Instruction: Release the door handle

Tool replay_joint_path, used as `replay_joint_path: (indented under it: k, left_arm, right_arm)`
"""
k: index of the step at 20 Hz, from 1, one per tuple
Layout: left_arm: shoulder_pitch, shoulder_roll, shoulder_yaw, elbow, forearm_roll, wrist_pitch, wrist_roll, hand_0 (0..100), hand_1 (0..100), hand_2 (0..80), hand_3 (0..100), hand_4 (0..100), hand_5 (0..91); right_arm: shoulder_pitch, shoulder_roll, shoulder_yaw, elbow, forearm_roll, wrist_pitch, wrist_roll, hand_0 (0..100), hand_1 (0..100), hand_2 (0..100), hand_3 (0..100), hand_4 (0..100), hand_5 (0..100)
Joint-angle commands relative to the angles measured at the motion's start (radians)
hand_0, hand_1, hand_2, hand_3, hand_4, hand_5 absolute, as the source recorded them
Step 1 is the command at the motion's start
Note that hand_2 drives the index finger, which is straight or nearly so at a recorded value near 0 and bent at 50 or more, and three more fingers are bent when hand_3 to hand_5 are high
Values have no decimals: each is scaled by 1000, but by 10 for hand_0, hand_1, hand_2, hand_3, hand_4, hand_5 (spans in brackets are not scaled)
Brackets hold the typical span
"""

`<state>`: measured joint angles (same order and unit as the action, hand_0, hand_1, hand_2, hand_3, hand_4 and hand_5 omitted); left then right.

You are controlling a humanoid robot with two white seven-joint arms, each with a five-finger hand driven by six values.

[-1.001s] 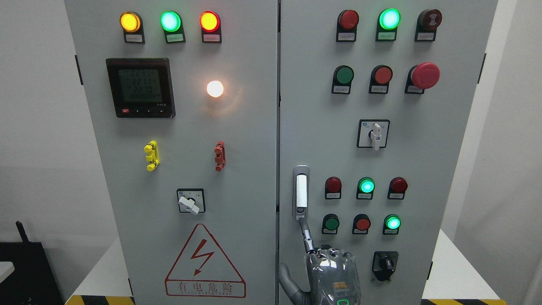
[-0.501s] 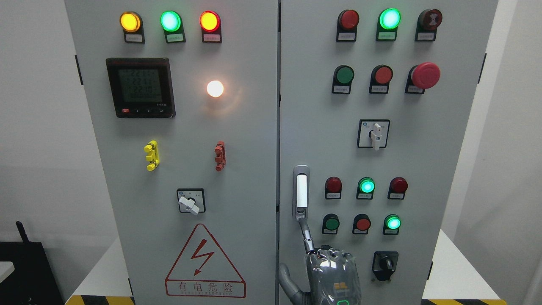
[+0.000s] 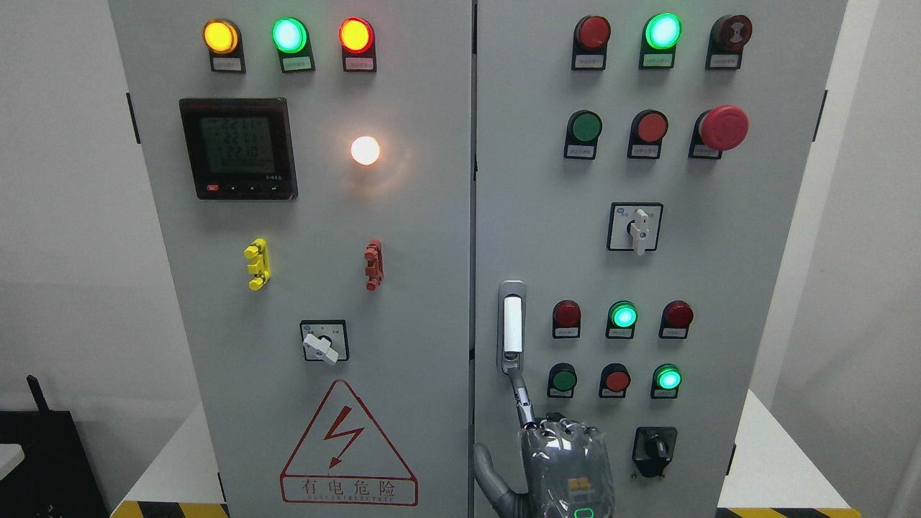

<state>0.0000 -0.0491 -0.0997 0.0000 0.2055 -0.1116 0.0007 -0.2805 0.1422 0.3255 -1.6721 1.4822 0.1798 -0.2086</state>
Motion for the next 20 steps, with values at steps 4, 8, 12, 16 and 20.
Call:
replay_joint_path:
  k: [4, 8, 12, 16, 20]
  left_arm:
    - [31, 0, 0, -31, 0, 0, 1, 120, 389, 0, 0, 0, 0]
    - [31, 0, 0, -29, 0, 0, 1, 120, 389, 0, 0, 0, 0]
    - [31, 0, 0, -31, 0, 0, 1, 120, 389, 0, 0, 0, 0]
    - [31, 0, 0, -31, 0, 0, 1, 120, 389, 0, 0, 0, 0]
    - [31, 0, 0, -31, 0, 0, 1, 120, 389, 0, 0, 0, 0]
  right_arm:
    - [1, -1, 0, -9, 0, -3, -14, 385, 163, 0, 1000, 883, 981]
    - [24, -1, 1, -23, -13, -10, -34, 386, 164, 0, 1000, 882, 980]
    - [67, -1, 1, -77, -28, -65, -66, 402, 159, 0, 1000, 881, 981]
    - [113, -1, 6, -106, -29, -94, -97, 424, 148, 0, 1000, 876, 979]
    - [123, -1, 6, -115, -91, -151, -129, 439, 118, 2, 1000, 872, 979]
